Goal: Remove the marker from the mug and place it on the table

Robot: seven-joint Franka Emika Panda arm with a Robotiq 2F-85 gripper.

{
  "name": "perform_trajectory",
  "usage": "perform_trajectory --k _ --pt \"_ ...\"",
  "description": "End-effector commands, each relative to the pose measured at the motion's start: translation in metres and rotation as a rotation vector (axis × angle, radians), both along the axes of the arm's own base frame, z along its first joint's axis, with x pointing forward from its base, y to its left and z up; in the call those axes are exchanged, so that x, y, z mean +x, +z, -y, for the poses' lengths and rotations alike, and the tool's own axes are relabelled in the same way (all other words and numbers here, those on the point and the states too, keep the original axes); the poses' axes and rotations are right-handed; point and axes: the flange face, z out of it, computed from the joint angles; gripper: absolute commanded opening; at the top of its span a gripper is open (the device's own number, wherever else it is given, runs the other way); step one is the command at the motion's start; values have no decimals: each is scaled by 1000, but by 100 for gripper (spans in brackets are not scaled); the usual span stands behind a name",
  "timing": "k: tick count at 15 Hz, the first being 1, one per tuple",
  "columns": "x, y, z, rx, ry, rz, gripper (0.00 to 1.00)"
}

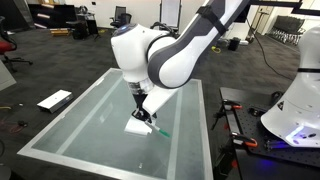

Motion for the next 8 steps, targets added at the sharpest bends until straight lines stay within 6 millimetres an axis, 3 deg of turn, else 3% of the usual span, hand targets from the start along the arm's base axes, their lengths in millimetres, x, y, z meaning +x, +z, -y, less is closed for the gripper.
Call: perform_trajectory --k 1,6,8 --pt "9 3 -1 7 -14 -26 61" --pt "6 20 -5 0 -16 7 98" --pt "3 31 -7 0 -14 30 100"
